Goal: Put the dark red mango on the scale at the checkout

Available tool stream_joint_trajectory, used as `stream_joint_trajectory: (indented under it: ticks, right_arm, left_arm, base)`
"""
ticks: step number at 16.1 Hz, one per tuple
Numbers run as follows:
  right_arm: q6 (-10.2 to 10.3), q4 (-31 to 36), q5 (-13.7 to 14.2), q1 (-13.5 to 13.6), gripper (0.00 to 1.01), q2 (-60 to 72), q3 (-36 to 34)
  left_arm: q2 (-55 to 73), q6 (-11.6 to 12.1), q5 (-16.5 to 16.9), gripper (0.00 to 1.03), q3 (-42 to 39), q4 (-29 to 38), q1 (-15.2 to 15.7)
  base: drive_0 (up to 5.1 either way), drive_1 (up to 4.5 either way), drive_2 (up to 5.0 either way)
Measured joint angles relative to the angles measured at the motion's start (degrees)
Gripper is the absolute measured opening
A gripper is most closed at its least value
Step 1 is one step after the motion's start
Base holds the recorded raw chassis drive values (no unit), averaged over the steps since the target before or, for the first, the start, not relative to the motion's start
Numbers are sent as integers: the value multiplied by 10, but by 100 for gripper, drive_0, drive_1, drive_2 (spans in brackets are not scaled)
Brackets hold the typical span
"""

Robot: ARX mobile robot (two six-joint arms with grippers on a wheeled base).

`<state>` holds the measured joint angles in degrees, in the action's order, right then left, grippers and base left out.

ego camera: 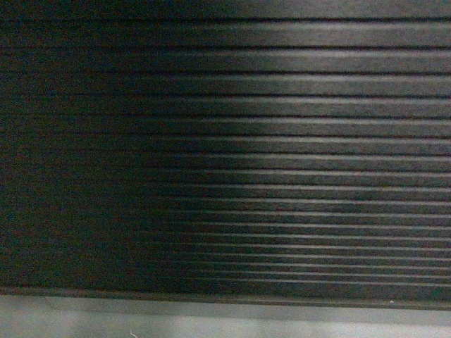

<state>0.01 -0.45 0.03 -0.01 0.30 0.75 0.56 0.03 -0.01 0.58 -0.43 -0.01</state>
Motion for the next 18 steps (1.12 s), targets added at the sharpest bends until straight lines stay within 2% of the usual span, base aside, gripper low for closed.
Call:
stream_joint_trajectory:
  ticks: [18]
  right_arm:
    - [0,2,0,0,98,0,0]
  left_arm:
    - [0,0,0,98,0,1,0]
  base:
    - [0,0,0]
